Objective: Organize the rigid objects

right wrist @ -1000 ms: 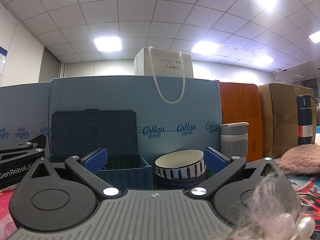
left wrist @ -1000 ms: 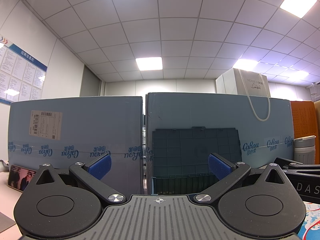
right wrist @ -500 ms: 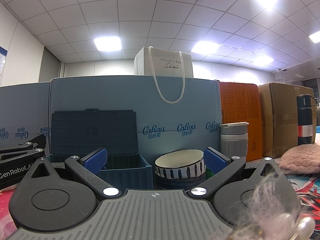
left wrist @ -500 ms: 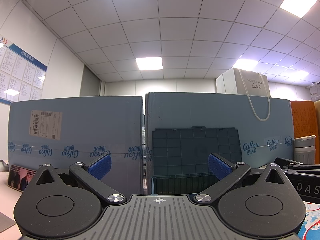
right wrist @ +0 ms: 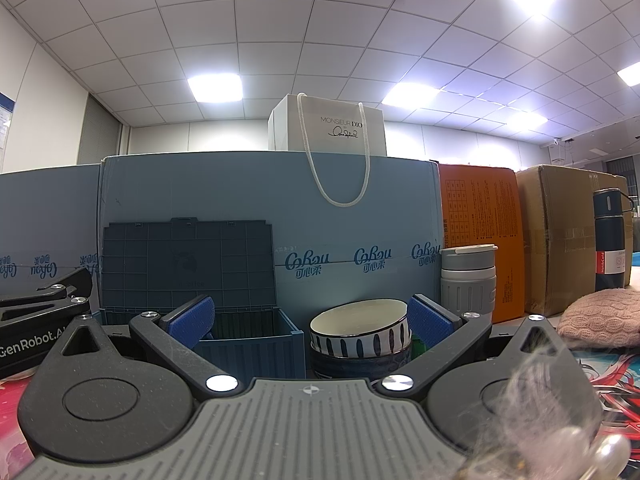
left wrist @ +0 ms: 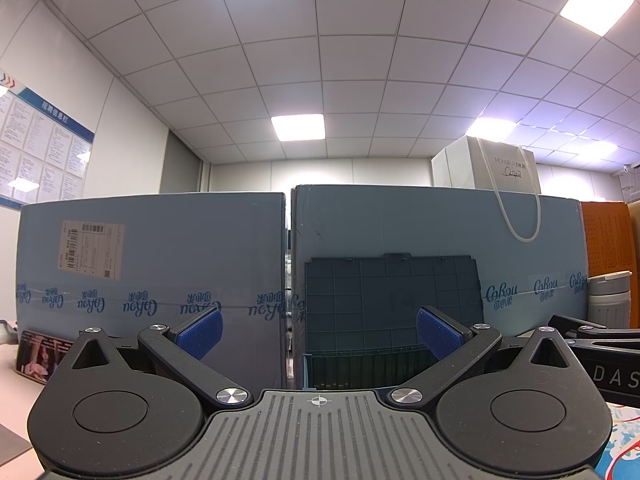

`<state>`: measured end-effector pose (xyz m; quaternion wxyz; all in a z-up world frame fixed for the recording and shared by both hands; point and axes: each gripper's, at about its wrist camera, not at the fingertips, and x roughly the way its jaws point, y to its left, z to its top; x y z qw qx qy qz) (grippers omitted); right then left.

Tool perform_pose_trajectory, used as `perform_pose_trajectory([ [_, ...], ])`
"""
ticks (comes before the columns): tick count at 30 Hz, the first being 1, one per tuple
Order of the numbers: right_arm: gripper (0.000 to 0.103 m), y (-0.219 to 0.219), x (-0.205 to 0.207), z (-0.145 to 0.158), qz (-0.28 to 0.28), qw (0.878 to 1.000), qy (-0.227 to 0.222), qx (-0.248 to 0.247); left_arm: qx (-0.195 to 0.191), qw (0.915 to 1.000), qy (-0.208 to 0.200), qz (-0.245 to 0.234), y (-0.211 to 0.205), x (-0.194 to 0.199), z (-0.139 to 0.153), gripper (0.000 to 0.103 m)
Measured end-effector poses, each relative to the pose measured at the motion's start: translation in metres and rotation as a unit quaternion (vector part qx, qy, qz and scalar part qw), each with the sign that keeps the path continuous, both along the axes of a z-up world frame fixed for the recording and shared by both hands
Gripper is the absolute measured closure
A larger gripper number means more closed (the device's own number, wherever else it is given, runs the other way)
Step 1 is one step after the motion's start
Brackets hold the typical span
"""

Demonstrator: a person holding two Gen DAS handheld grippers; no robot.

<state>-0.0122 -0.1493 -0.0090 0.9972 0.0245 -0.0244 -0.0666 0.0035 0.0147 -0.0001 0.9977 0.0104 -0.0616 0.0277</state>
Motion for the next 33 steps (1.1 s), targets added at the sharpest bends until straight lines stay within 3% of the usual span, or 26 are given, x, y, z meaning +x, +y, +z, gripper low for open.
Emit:
perform_pose_trajectory([
  [33, 0.0, -0.0004, 0.0021, 0.0, 0.002, 1.0, 0.008, -0.002, 0.003, 1.0, 0.005, 0.005, -0.0013, 0.0032, 0.0003, 0.0],
])
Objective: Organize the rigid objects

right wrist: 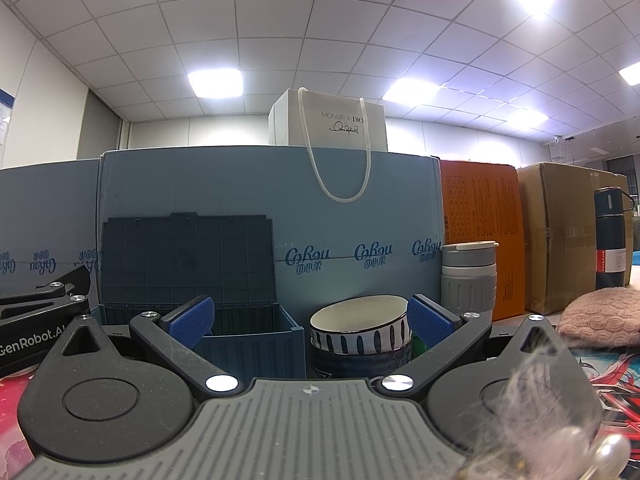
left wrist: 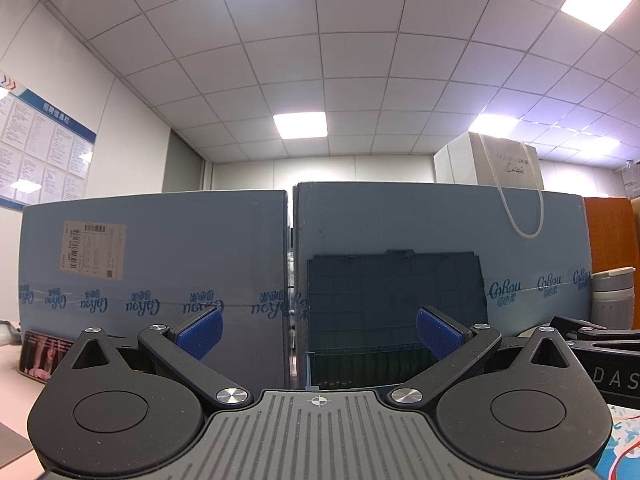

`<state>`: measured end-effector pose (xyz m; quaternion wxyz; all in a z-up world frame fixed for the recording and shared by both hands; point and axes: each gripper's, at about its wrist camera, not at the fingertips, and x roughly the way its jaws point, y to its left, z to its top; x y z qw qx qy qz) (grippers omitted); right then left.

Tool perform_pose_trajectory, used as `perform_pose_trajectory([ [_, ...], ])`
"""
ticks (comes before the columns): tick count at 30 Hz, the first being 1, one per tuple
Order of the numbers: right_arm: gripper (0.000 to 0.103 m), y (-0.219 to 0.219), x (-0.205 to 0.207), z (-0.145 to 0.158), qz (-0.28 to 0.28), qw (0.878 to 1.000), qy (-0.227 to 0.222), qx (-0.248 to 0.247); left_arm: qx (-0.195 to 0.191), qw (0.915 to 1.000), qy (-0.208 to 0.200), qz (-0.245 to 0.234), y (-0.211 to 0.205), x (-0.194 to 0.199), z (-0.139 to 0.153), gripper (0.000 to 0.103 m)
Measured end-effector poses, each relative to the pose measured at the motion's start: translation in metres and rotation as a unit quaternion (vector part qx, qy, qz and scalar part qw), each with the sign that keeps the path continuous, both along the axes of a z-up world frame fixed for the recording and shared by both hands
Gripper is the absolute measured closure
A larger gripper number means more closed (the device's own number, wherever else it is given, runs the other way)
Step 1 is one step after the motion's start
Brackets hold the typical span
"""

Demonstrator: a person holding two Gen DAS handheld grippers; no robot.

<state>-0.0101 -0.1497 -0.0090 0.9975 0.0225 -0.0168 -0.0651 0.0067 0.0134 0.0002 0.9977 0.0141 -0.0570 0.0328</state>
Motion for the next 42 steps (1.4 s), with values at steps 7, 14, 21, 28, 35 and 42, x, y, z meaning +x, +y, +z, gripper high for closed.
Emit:
perform_pose_trajectory([
  [7, 0.0, 0.003, 0.003, 0.0, -0.02, 1.0, 0.01, -0.011, -0.005, 1.0, 0.008, -0.001, 0.002, 0.003, 0.0, 0.0],
  [14, 0.0, 0.003, 0.005, -0.001, -0.033, 0.999, 0.023, -0.015, -0.006, 0.9974, 0.071, -0.009, 0.001, 0.017, -0.001, 0.0],
  [21, 0.0, 0.001, 0.024, -0.004, -0.02, 0.993, 0.113, -0.024, -0.011, 0.9912, 0.13, -0.02, 0.002, 0.027, -0.006, 0.0],
  [28, 0.0, 0.001, 0.034, -0.007, -0.033, 0.988, 0.152, -0.022, -0.008, 0.9832, 0.179, -0.033, -0.001, 0.035, -0.008, 0.0],
  [35, 0.0, -0.003, 0.042, -0.01, -0.043, 0.981, 0.186, -0.018, -0.034, 0.9668, 0.25, -0.042, 0.004, 0.048, -0.015, 0.0],
  [42, 0.0, -0.01, 0.058, -0.018, -0.031, 0.969, 0.245, -0.002, -0.056, 0.9514, 0.299, -0.044, 0.01, 0.06, -0.024, 0.0],
])
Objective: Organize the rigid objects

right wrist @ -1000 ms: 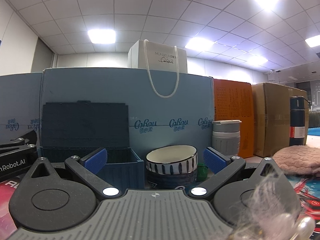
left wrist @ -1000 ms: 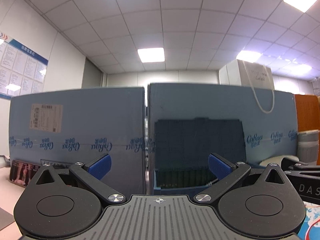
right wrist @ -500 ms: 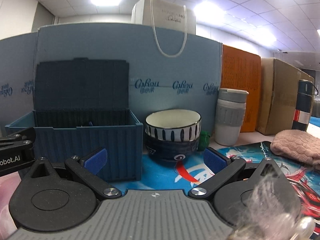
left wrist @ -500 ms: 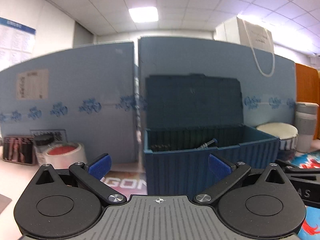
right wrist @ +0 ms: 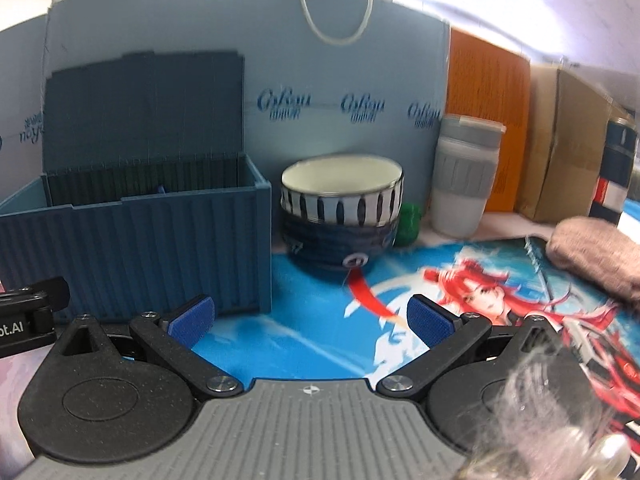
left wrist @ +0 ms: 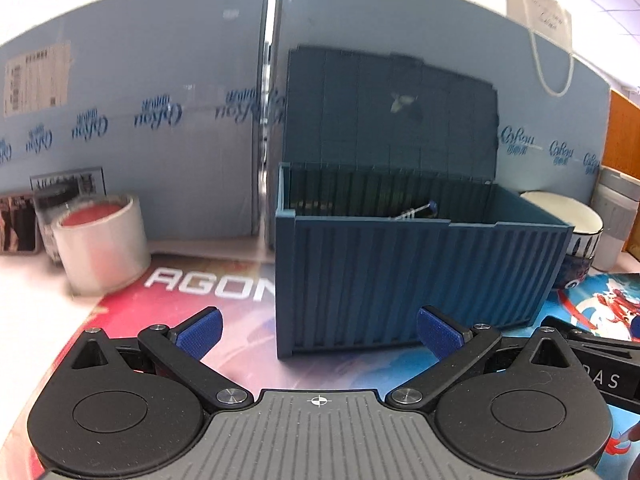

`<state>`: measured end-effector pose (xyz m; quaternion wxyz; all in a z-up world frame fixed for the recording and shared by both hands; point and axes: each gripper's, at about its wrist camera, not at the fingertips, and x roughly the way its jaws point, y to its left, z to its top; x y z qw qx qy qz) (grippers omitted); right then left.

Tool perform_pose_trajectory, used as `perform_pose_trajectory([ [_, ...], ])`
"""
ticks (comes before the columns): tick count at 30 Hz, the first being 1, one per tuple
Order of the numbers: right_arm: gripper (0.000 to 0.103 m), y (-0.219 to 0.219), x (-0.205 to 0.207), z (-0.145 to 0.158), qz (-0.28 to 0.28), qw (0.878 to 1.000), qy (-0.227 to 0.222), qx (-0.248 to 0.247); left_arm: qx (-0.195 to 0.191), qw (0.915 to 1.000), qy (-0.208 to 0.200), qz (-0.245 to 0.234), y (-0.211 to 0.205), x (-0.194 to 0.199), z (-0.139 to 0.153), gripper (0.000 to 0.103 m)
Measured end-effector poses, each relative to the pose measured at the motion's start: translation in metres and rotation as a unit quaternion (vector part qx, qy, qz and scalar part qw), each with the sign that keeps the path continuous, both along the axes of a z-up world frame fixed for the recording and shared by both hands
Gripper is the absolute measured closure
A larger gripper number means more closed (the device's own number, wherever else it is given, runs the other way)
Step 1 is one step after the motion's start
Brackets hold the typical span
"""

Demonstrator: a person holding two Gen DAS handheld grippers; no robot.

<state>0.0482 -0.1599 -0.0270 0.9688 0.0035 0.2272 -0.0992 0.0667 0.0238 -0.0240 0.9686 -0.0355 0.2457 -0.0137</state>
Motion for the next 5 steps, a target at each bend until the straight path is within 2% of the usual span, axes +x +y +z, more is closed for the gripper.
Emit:
perform_pose_trajectory([
  [5, 0.0, -0.009, 0.014, -0.008, 0.015, 0.998, 0.047, 0.036, -0.025, 0.9988, 0.041, 0.007, 0.009, 0.012, -0.007, 0.0],
])
